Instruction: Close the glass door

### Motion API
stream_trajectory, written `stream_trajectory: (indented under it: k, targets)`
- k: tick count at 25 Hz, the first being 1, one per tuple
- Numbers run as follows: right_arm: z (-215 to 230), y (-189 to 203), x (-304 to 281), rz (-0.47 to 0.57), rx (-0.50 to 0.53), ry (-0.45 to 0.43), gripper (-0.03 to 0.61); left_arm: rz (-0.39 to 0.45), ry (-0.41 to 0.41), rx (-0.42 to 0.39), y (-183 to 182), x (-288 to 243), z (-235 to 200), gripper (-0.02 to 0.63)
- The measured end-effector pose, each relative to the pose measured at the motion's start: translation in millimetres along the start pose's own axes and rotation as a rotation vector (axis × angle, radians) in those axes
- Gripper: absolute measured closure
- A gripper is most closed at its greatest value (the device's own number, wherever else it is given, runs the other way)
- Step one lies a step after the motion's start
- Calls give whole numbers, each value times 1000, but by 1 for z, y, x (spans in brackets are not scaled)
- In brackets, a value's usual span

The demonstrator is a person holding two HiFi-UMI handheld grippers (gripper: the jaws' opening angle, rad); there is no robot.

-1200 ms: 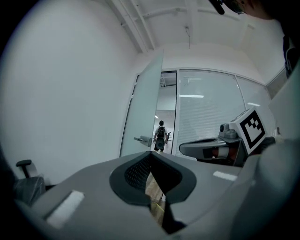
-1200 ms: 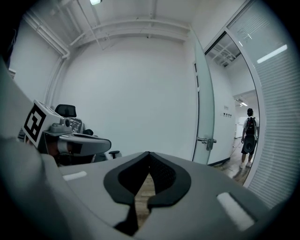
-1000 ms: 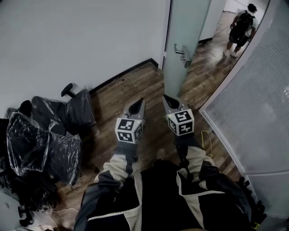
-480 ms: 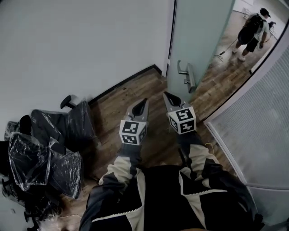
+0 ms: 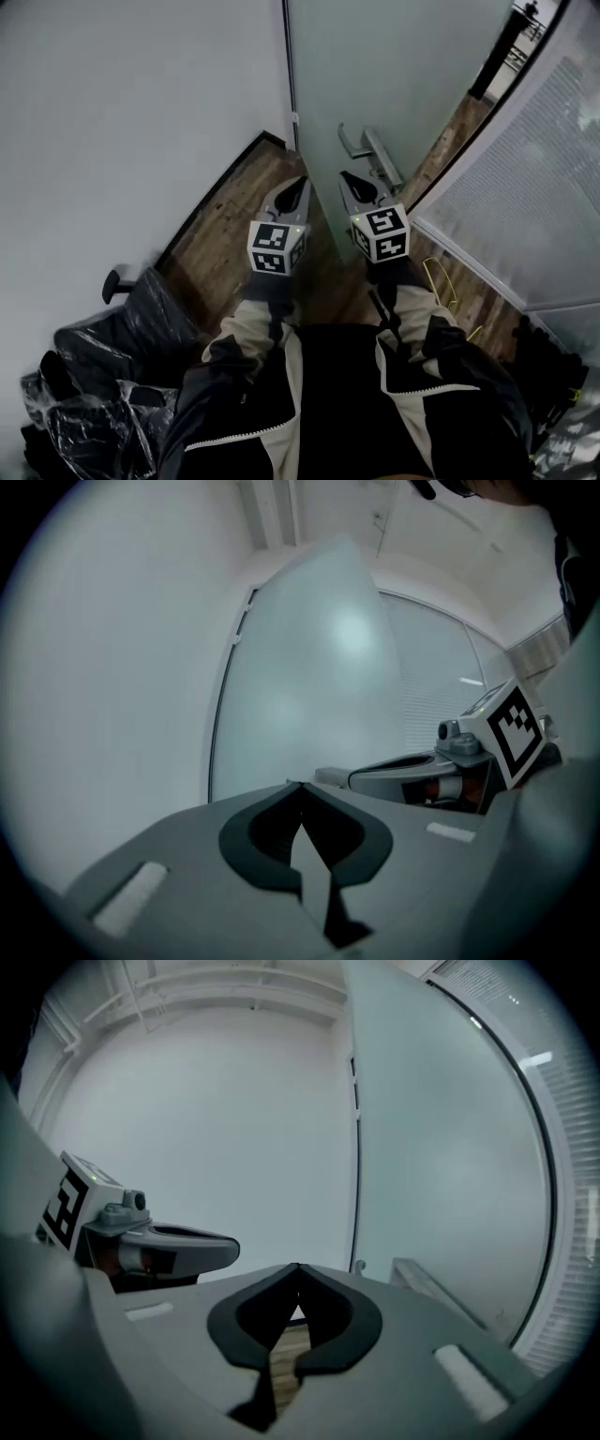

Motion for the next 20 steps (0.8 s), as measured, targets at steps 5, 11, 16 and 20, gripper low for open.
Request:
stream_trajectory:
  k: [5, 11, 16, 20]
  targets:
    - [10, -7, -7, 18, -57, 182, 575, -18, 180, 0, -8, -43, -19, 614]
    - [26, -5, 9, -27, -81, 373, 575, -31, 350, 2, -11, -84, -9, 614]
    - [34, -10, 10, -55, -81, 419, 575, -31, 409, 10, -16, -95, 3, 614]
    - [26, -20, -6, -262, 159, 480, 560, -20, 430, -1, -21, -97, -6, 614]
Point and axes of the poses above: the fingertips, and each gripper's own axes: x backward along the fingers, z to its right, y out of its underside, the point moved 10 cm from there along x, backward along the fingers, and after that the axes turned 12 degrees about -y, right-handed, at the moved point
